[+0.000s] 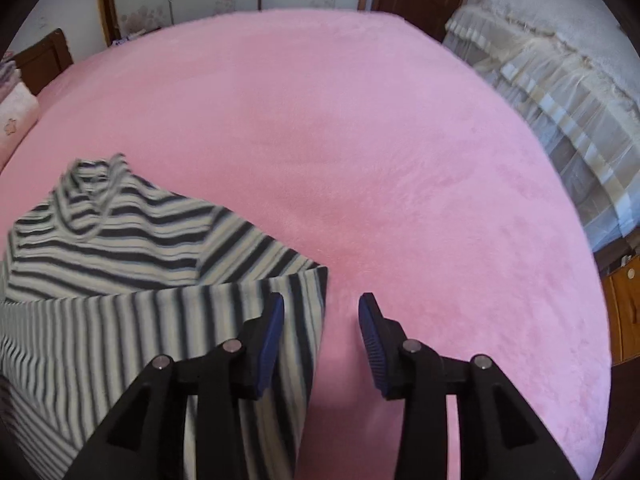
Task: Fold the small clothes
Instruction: 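Fold the held sleeve across the shirt body with the left tool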
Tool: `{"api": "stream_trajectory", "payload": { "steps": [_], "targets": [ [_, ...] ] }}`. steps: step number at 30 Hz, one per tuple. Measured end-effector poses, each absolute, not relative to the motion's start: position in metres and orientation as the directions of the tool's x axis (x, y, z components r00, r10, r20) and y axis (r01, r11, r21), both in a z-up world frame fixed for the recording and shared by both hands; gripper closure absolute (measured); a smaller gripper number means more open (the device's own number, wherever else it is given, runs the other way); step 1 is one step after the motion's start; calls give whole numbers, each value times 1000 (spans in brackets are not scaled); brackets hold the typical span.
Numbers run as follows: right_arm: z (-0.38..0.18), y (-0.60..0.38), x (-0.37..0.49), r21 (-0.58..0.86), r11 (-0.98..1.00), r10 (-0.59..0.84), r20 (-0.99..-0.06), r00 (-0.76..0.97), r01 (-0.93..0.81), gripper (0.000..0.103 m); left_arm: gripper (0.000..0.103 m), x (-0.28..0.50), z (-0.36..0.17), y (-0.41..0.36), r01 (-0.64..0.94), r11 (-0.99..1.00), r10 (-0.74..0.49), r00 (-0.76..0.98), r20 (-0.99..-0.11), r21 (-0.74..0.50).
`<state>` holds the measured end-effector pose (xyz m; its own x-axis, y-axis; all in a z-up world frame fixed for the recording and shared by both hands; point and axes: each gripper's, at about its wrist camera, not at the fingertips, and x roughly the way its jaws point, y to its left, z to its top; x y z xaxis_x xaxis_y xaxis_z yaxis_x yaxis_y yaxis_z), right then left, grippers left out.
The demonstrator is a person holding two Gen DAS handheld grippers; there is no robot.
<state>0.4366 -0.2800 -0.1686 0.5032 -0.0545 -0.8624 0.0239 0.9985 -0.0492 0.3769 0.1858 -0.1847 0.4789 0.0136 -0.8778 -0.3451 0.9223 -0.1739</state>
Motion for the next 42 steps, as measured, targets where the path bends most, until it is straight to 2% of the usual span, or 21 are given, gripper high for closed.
{"api": "stream_trajectory", "payload": {
  "steps": [7, 12, 17, 19, 22, 25, 29, 31, 35, 42],
  "targets": [
    [-151, -238, 384, -12, 998, 24, -860, 509, -68, 64, 59, 352, -148, 152, -252, 962, 51, 547, -836, -105],
    [-158, -198, 358, 65, 990, 122, -853, 508, -129, 69, 59, 366, -162, 108, -171, 980, 8, 555, -832, -105],
    [-179, -170, 357, 144, 981, 190, -859, 475, -133, 75, 59, 386, -194, 85, -183, 972, -30, 517, -855, -145],
    [-195, -163, 358, 131, 983, 177, -878, 445, -132, 82, 59, 389, -207, 83, -192, 973, -20, 492, -870, -131],
    [-211, -170, 356, 53, 991, 102, -892, 440, -123, 88, 59, 387, -223, 92, -207, 976, 36, 451, -892, -65],
    [-213, -195, 349, -3, 996, 37, -888, 458, -86, 88, 59, 384, -233, 108, -220, 974, 48, 439, -897, -55],
    [-219, -234, 343, -61, 997, -34, -880, 474, -43, 88, 65, 379, -238, 126, -213, 973, 17, 442, -897, -87],
    [-223, -247, 339, -58, 997, -29, -877, 480, -45, 93, 65, 379, -240, 128, -200, 976, 14, 444, -896, -84],
    [-224, -257, 336, -78, 997, -53, -871, 489, -30, 93, 65, 384, -241, 121, -176, 984, 46, 443, -895, -37],
    [-226, -261, 340, -72, 997, -51, -873, 486, -25, 93, 65, 386, -240, 121, -170, 984, 39, 442, -896, -42]
  ]
}}
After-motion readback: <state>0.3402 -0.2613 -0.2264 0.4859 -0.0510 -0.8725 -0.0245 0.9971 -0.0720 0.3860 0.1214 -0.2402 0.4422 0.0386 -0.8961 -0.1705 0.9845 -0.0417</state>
